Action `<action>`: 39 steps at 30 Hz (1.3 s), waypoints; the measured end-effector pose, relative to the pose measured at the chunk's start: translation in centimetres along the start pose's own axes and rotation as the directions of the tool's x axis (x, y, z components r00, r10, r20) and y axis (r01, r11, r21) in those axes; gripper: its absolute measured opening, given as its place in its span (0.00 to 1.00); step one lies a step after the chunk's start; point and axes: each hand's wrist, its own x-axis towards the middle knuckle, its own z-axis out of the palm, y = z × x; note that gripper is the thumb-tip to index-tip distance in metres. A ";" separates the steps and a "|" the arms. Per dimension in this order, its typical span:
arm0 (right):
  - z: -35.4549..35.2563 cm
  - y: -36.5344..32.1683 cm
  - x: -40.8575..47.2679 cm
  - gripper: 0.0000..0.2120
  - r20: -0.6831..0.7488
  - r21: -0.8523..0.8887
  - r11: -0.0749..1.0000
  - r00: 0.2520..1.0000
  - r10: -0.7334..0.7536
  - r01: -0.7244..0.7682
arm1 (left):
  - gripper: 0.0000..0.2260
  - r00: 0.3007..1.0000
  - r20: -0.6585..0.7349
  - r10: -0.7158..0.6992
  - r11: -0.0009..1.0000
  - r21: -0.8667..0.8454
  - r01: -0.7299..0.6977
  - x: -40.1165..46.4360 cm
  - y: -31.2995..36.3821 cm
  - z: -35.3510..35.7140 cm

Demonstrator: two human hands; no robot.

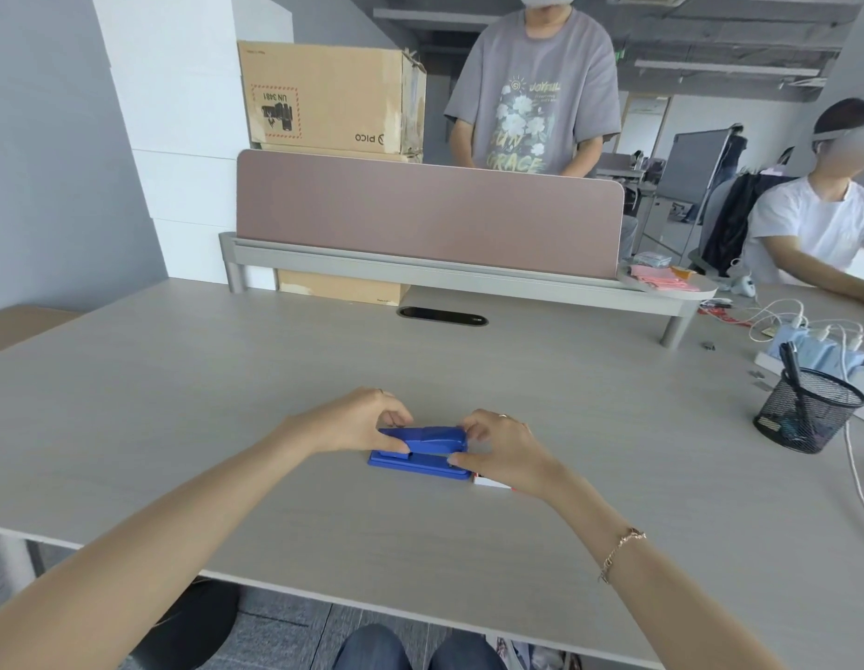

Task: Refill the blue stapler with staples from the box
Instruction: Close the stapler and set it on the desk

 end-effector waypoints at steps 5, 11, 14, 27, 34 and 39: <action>0.4 0.4 -0.8 0.16 0.049 -0.063 0.998 0.998 0.029 -0.026 | 0.08 0.999 -0.006 -0.045 0.994 -0.104 0.044 -0.8 -1.3 1.2; 1.5 0.5 -0.4 0.11 0.020 -0.104 0.994 1.000 0.021 -0.019 | 0.08 0.993 -0.088 -0.078 0.965 -0.259 0.053 -1.1 -2.2 2.2; 2.1 0.8 -0.1 0.16 -0.007 -0.102 0.994 0.999 0.044 -0.044 | 0.09 0.990 -0.110 -0.088 0.943 -0.328 0.047 -1.2 -2.5 2.7; 1.9 0.1 -0.3 0.19 0.049 -0.151 0.989 0.999 0.011 -0.004 | 0.08 0.992 -0.100 -0.073 0.946 -0.321 0.037 -0.8 -3.2 2.5; 1.0 0.3 1.1 0.09 0.030 -0.205 0.978 0.999 -0.023 0.029 | 0.08 0.990 -0.125 -0.060 0.952 -0.306 0.019 0.4 -2.8 1.6; -0.9 0.9 3.4 0.14 -0.005 -0.253 0.967 0.999 -0.035 0.032 | 0.07 0.986 -0.158 -0.045 0.959 -0.284 -0.002 2.9 -2.3 0.3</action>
